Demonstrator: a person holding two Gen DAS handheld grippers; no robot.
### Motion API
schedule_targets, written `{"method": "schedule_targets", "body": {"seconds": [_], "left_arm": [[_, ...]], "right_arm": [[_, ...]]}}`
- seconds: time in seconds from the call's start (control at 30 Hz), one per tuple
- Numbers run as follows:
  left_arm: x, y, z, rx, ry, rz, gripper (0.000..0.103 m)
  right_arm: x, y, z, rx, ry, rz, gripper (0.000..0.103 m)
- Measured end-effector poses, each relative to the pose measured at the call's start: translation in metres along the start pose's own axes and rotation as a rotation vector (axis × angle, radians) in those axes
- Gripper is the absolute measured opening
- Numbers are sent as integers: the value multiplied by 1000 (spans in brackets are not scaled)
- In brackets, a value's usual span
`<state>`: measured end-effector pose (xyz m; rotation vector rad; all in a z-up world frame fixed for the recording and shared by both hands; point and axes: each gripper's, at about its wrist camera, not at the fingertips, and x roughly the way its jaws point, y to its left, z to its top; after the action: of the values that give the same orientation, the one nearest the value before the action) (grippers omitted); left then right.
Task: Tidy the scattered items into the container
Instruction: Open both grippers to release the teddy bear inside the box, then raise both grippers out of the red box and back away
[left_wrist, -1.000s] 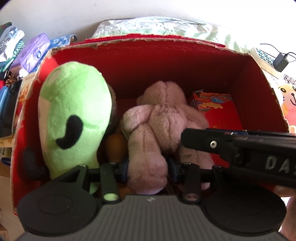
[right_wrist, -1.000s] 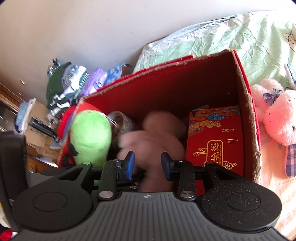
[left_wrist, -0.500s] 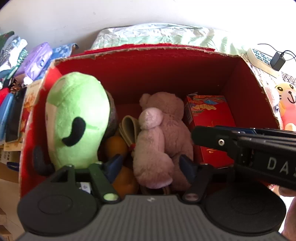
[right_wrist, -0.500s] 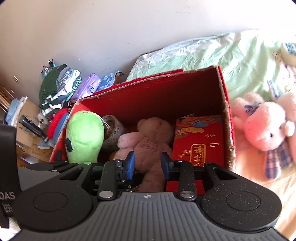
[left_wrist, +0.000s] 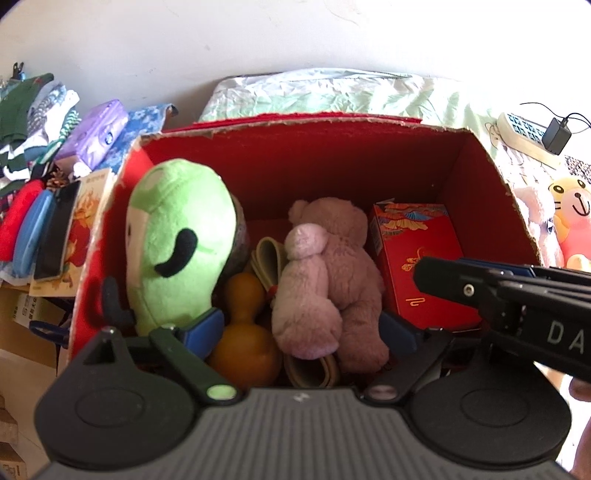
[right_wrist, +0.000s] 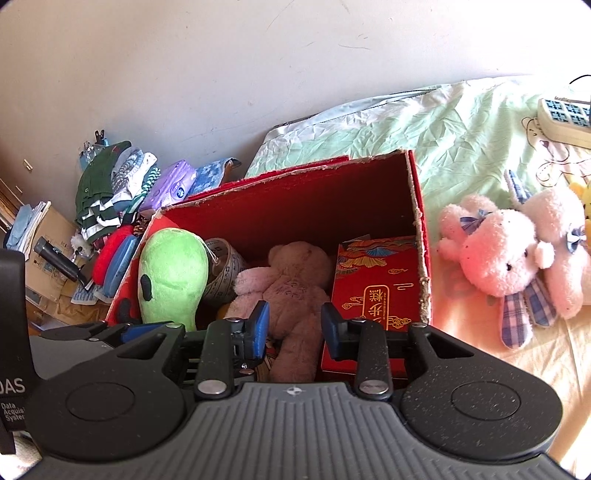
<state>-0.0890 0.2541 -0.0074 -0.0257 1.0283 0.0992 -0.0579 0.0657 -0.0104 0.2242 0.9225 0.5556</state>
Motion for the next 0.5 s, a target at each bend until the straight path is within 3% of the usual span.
{"method": "schedule_targets", "body": {"seconds": [0.3,0.5], "left_arm": [[-15,-1,1,-14,-61,61,99],[-18,8,0,-60,-67,90,100]], "right_arm": [[-15,8,1,-26,-43,-69,39],[-15,10,1,-24,-41,-125,52]]}}
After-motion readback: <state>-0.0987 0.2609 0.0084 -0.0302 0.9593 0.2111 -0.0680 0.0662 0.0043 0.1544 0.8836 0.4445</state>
